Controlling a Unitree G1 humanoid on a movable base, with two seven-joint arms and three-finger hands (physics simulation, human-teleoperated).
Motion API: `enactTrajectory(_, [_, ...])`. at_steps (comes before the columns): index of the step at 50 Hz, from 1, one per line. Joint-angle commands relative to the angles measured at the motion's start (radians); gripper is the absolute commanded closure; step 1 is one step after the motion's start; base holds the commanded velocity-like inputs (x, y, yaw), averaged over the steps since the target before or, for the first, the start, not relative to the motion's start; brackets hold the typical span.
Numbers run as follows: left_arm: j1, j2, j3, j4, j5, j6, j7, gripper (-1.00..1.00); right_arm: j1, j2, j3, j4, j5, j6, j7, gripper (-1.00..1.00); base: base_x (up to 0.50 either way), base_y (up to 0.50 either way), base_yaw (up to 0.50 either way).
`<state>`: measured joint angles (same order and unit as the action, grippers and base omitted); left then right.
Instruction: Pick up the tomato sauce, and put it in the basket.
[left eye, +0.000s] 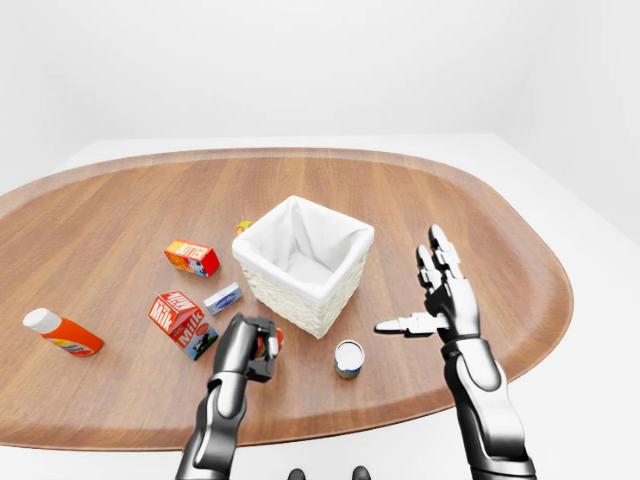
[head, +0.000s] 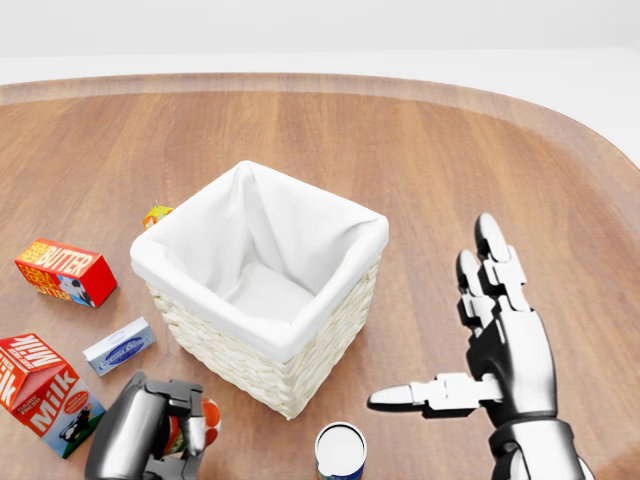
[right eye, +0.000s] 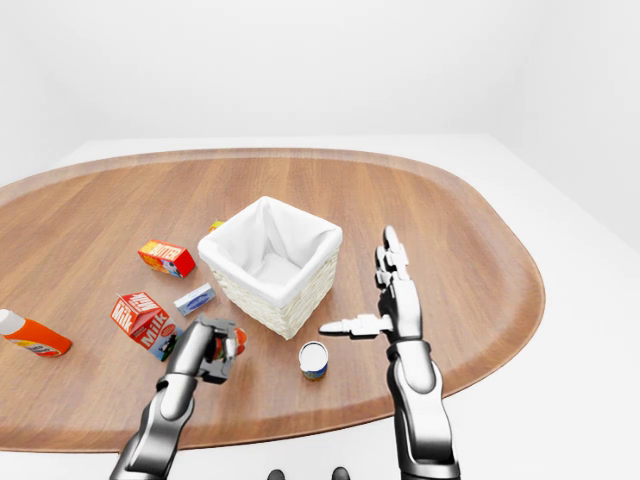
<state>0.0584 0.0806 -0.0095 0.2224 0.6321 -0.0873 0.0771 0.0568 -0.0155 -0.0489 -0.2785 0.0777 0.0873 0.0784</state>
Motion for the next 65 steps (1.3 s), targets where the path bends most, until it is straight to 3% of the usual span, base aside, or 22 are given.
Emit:
enactTrajectory(1, [0.065,-0.011,0.012,-0.201,-0.027,0.0,-0.063,1.0,0.0,0.0,0.001,0.0,0.0,0.0,-0.002,-1.0,0.0,0.0,0.0])
enactTrajectory(37, [0.114,-0.027,0.028,-0.396,-0.076,0.002,-0.151,1.0,0.0,0.0,0.001,0.004,-0.001,0.0,-0.002,-1.0,0.0,0.0,0.0])
enactTrajectory(45, [0.104,-0.03,0.034,-0.429,-0.085,0.029,-0.166,1.0,-0.004,-0.001,-0.001,0.01,-0.001,0.0,-0.002,-1.0,0.0,0.0,0.0])
enactTrajectory(49, [0.098,-0.034,0.032,-0.47,-0.088,0.062,-0.183,1.0,-0.008,-0.002,-0.002,0.009,0.0,0.0,-0.003,-1.0,0.0,0.0,0.0])
enactTrajectory(50, [0.093,-0.039,0.027,-0.496,-0.084,0.088,-0.194,1.0,-0.012,-0.003,-0.004,0.009,0.001,0.0,-0.004,-1.0,0.0,0.0,0.0])
enactTrajectory(51, [0.091,-0.04,0.025,-0.501,-0.084,0.094,-0.196,1.0,-0.013,-0.003,-0.005,0.008,0.001,0.0,-0.004,-1.0,0.0,0.0,0.0])
enactTrajectory(54, [0.09,-0.038,0.021,-0.502,-0.085,0.098,-0.194,1.0,-0.016,-0.004,-0.008,0.01,0.003,0.0,-0.003,-1.0,0.0,0.0,0.0])
enactTrajectory(56, [0.089,-0.035,0.023,-0.492,-0.091,0.087,-0.19,1.0,-0.018,-0.005,-0.01,0.008,0.003,0.0,-0.004,-1.0,0.0,0.0,0.0])
enactTrajectory(60, [0.082,-0.04,0.014,-0.549,-0.085,0.135,-0.212,1.0,-0.021,-0.005,-0.011,0.014,0.004,0.0,-0.004,-1.0,0.0,0.0,0.0])
enactTrajectory(63, [0.071,-0.04,0.01,-0.554,-0.085,0.146,-0.215,1.0,-0.023,-0.006,-0.014,0.015,0.005,0.0,-0.004,-1.0,0.0,0.0,0.0])
enactTrajectory(65, [0.06,-0.043,0.004,-0.569,-0.086,0.166,-0.224,1.0,-0.023,-0.007,-0.016,0.012,0.007,0.0,-0.004,-1.0,0.0,0.0,0.0])
